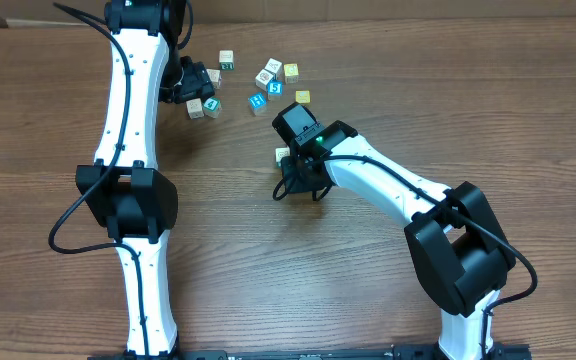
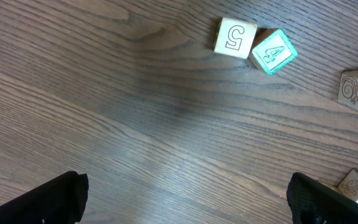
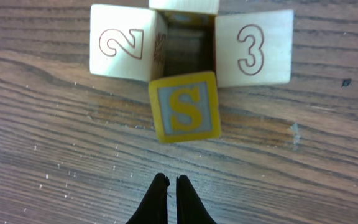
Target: Form a circle
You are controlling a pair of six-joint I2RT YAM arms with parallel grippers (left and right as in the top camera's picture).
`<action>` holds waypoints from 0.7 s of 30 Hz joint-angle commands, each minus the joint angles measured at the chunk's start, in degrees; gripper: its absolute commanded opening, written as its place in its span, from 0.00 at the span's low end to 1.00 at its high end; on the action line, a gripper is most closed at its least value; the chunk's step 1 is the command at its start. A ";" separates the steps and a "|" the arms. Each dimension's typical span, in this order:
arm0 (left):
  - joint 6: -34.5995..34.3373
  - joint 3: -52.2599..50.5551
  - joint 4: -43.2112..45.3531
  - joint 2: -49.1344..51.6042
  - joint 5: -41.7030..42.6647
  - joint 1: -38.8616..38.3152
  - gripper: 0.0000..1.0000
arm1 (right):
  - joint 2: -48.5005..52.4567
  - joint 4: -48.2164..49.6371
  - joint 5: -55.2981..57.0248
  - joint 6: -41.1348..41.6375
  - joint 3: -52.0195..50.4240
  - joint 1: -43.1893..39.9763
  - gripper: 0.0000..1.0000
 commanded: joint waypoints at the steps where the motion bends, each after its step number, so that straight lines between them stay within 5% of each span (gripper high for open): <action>1: -0.17 1.16 0.02 -0.96 -0.92 0.11 1.00 | -0.92 0.24 1.57 0.72 -0.35 0.00 0.04; 21: -0.17 1.16 0.02 -0.94 -0.92 0.11 1.00 | -0.92 6.88 1.62 0.70 -4.50 -0.02 0.04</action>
